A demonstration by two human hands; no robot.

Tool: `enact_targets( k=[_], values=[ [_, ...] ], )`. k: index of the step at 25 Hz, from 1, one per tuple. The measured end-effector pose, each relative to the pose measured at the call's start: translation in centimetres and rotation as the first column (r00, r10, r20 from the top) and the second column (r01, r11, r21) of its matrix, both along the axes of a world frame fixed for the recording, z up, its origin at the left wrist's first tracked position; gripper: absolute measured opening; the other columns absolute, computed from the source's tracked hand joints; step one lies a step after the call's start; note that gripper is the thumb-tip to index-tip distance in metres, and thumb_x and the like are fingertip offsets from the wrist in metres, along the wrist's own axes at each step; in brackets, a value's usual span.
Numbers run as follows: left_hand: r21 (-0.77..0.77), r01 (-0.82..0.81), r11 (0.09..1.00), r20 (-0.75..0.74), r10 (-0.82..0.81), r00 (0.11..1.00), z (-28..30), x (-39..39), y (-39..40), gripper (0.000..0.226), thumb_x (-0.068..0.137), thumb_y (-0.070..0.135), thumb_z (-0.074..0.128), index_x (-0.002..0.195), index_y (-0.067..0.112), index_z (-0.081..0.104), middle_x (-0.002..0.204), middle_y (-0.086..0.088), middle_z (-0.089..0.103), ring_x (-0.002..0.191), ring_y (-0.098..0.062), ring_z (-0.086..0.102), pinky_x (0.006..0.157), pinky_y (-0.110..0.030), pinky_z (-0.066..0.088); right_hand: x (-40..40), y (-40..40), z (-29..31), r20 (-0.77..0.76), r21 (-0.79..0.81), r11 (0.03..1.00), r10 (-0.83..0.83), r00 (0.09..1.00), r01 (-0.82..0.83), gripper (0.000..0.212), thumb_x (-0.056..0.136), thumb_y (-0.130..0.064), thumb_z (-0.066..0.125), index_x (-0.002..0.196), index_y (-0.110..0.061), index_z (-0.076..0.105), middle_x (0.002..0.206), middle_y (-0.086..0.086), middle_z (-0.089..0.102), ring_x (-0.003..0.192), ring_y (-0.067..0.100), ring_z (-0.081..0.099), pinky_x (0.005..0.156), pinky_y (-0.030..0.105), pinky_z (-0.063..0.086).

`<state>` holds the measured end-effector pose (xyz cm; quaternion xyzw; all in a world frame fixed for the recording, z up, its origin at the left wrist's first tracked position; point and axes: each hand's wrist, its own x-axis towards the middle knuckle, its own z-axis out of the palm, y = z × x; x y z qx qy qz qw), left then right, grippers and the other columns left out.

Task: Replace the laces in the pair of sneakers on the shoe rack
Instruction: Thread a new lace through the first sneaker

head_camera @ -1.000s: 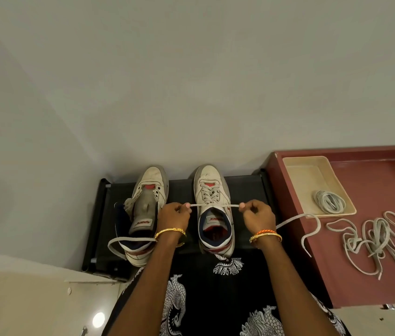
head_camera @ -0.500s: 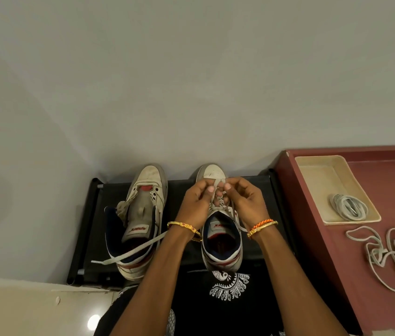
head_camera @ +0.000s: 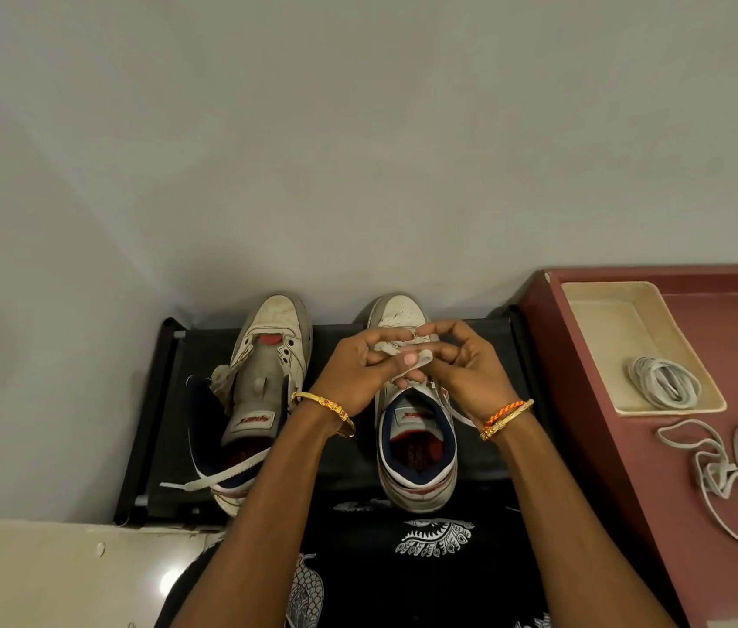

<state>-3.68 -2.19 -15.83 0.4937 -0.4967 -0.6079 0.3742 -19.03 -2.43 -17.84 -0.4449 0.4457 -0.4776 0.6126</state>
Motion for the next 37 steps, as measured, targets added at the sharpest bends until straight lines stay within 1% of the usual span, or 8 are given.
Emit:
enact_targets(
  k=[8, 12, 14, 18, 23, 27, 31, 37],
  values=[
    [-0.223, 0.011, 0.975, 0.193, 0.033, 0.981, -0.7, 0.5, -0.3, 0.024, 0.084, 0.012, 0.067, 0.108, 0.014, 0.069, 0.086, -0.006, 0.074, 0.086, -0.005, 0.068, 0.082, -0.012, 0.049, -0.1, -0.4, -0.3, -0.139, -0.064, 0.998, 0.010, 0.990, -0.019, 0.012, 0.085, 0.000, 0.061, 0.088, -0.008, 0.069, 0.073, -0.002, 0.073, 0.070, 0.010, 0.069, 0.066, 0.018, 0.053],
    [-0.635, 0.366, 0.680, 0.696, 0.299, 0.652, -2.0, 1.4, -1.3, 0.022, 0.076, 0.015, 0.069, 0.097, 0.017, 0.075, 0.069, -0.004, 0.070, 0.066, -0.021, 0.063, 0.064, -0.031, 0.049, 0.4, -1.1, -0.8, -0.219, -0.056, 0.998, -0.054, 0.974, 0.042, 0.011, 0.085, -0.001, 0.063, 0.084, -0.009, 0.069, 0.069, -0.006, 0.072, 0.068, 0.007, 0.068, 0.067, 0.018, 0.054],
    [-0.705, 0.461, 0.539, 0.702, 0.433, 0.566, -2.5, 1.3, -1.2, 0.023, 0.068, 0.016, 0.066, 0.089, 0.020, 0.076, 0.062, 0.004, 0.068, 0.060, -0.020, 0.059, 0.058, -0.036, 0.047, 0.7, -1.2, -1.0, -0.216, -0.017, 0.996, -0.090, 0.972, 0.088, 0.009, 0.085, -0.001, 0.063, 0.085, -0.007, 0.070, 0.066, -0.005, 0.072, 0.065, 0.006, 0.067, 0.065, 0.018, 0.054],
    [-0.724, 0.452, 0.522, 0.686, 0.467, 0.558, -2.8, 1.3, -0.8, 0.032, 0.082, 0.029, 0.048, 0.101, 0.025, 0.073, 0.076, 0.012, 0.069, 0.076, -0.012, 0.039, 0.063, -0.029, 0.037, 1.2, -1.5, -1.2, -0.233, 0.075, 0.990, -0.096, 0.968, 0.116, 0.014, 0.086, -0.005, 0.063, 0.092, 0.006, 0.069, 0.056, -0.006, 0.068, 0.051, 0.002, 0.061, 0.055, 0.016, 0.051],
    [-0.627, 0.339, 0.702, 0.729, 0.374, 0.574, -2.4, 0.8, -0.2, 0.020, 0.085, 0.029, 0.053, 0.089, 0.023, 0.071, 0.076, 0.015, 0.059, 0.083, -0.011, 0.038, 0.074, -0.033, 0.026, 0.7, -1.5, -1.6, -0.408, 0.103, 0.970, -0.162, 0.898, 0.222, 0.011, 0.085, -0.017, 0.068, 0.095, -0.013, 0.067, 0.078, 0.004, 0.069, 0.070, 0.015, 0.066, 0.064, 0.028, 0.055],
    [-0.162, 0.090, 0.983, 0.498, 0.003, 0.867, -2.0, 0.9, -0.7, 0.025, 0.095, 0.025, 0.052, 0.072, 0.021, 0.062, 0.068, 0.010, 0.055, 0.078, -0.012, 0.049, 0.083, -0.035, 0.034, -0.3, -0.8, -0.8, -0.541, -0.113, 0.950, -0.304, 0.784, 0.290, 0.026, 0.089, -0.028, 0.061, 0.070, -0.012, 0.065, 0.064, -0.001, 0.061, 0.059, 0.012, 0.051, 0.059, 0.025, 0.042],
    [0.173, 0.003, 0.985, 0.140, -0.027, 0.990, -1.0, 0.2, -1.1, 0.019, 0.095, 0.015, 0.050, 0.091, 0.010, 0.068, 0.087, 0.001, 0.065, 0.087, -0.008, 0.059, 0.073, -0.014, 0.040, 0.2, 1.5, 1.1, -0.552, -0.064, 0.997, -0.001, 0.834, -0.041, 0.047, 0.083, -0.044, 0.064, 0.061, -0.003, 0.064, 0.058, 0.014, 0.059, 0.055, 0.019, 0.052, 0.057, 0.030, 0.046],
    [0.320, -0.127, 0.939, 0.185, 0.070, 0.980, -0.6, -0.4, -1.7, 0.028, 0.093, 0.024, 0.054, 0.106, 0.002, 0.067, 0.100, -0.007, 0.064, 0.084, -0.011, 0.053, 0.068, -0.023, 0.036, 0.4, 1.3, 1.1, -0.587, -0.069, 0.996, 0.001, 0.810, -0.051, 0.034, 0.085, -0.031, 0.067, 0.059, -0.010, 0.065, 0.055, 0.004, 0.061, 0.054, 0.013, 0.055, 0.061, 0.027, 0.050]
  ],
)
